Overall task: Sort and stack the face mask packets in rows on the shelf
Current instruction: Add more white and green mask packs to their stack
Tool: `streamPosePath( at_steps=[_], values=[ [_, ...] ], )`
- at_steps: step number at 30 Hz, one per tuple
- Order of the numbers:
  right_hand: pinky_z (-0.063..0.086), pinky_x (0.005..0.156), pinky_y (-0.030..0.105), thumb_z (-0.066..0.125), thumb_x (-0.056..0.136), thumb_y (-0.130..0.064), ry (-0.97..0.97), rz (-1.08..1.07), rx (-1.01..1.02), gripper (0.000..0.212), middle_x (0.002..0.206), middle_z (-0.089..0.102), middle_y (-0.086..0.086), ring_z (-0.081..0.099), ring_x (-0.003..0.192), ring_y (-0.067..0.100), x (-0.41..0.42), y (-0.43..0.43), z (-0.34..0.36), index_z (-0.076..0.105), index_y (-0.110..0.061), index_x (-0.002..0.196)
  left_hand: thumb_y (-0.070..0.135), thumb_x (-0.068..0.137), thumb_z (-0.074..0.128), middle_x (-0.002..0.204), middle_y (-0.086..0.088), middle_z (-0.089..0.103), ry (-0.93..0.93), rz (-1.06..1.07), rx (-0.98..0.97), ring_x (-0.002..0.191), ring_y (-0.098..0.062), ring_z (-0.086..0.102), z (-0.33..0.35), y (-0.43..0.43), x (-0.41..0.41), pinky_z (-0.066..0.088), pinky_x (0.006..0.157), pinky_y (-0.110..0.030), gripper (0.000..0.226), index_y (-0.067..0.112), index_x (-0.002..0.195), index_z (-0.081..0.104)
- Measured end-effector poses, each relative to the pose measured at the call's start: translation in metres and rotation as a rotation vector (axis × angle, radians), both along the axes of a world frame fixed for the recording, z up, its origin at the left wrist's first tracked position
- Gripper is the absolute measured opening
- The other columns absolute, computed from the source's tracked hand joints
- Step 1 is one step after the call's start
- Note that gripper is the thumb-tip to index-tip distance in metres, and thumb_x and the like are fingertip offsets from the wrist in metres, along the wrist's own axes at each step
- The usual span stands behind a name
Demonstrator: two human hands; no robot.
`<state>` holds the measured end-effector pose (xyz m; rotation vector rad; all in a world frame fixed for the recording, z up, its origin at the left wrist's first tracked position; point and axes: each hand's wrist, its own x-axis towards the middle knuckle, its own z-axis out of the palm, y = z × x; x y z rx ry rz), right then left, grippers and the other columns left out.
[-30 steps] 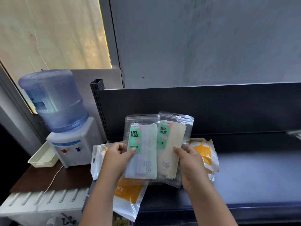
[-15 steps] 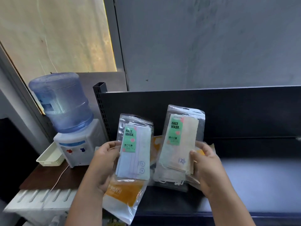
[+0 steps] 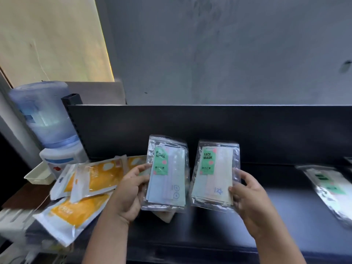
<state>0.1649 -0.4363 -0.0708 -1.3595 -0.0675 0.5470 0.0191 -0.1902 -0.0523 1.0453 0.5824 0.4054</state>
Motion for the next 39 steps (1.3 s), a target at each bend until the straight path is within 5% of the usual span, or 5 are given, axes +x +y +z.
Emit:
streamPosePath(
  at_steps=[9, 20, 30, 36, 39],
  values=[
    [0.061, 0.06, 0.033, 0.044, 0.103, 0.009, 0.063, -0.113, 0.099, 0.054, 0.128, 0.07, 0.006, 0.073, 0.105, 0.032, 0.022, -0.081, -0.004, 0.058, -0.027, 0.141, -0.006, 0.104, 0.041, 0.108, -0.022, 0.079, 0.003, 0.011, -0.015, 0.089, -0.032, 0.08, 0.003, -0.077, 0.035, 0.067, 0.065, -0.042, 0.03, 0.004, 0.124, 0.06],
    [0.058, 0.051, 0.028, 0.056, 0.1, 0.001, 0.163, -0.27, 0.177, 0.028, 0.106, 0.078, 0.02, 0.072, 0.072, 0.021, 0.043, -0.155, -0.009, 0.067, -0.008, 0.124, -0.006, 0.105, 0.039, 0.109, -0.022, 0.079, 0.03, -0.025, -0.031, 0.086, -0.028, 0.081, 0.002, -0.148, 0.067, 0.066, 0.061, -0.037, 0.029, 0.004, 0.121, 0.06],
    [0.04, 0.035, 0.015, 0.042, 0.088, 0.024, 0.122, -0.243, 0.122, 0.053, 0.078, 0.077, 0.009, 0.064, 0.047, 0.008, 0.098, -0.27, -0.005, 0.063, -0.007, 0.125, 0.004, 0.109, 0.041, 0.109, -0.015, 0.081, 0.087, -0.059, 0.05, 0.094, -0.026, 0.08, -0.012, -0.276, 0.138, 0.065, 0.073, -0.041, 0.026, 0.009, 0.125, 0.061],
    [0.04, 0.047, 0.02, 0.049, 0.086, 0.017, 0.14, -0.201, 0.005, 0.05, 0.085, 0.073, 0.012, 0.051, 0.064, 0.02, 0.141, -0.331, -0.027, 0.069, -0.005, 0.126, -0.002, 0.105, 0.039, 0.116, -0.018, 0.079, 0.102, 0.01, 0.012, 0.101, -0.032, 0.077, -0.026, -0.349, 0.178, 0.065, 0.076, -0.043, 0.033, 0.004, 0.13, 0.061],
    [0.059, 0.083, 0.04, 0.052, 0.085, 0.016, 0.116, -0.174, -0.002, 0.05, 0.108, 0.079, 0.02, 0.073, 0.091, 0.032, 0.154, -0.348, -0.037, 0.069, -0.005, 0.127, -0.005, 0.103, 0.039, 0.119, -0.02, 0.077, 0.087, 0.061, 0.001, 0.113, -0.038, 0.073, -0.028, -0.376, 0.194, 0.063, 0.085, -0.048, 0.037, 0.001, 0.132, 0.06]
  ],
)
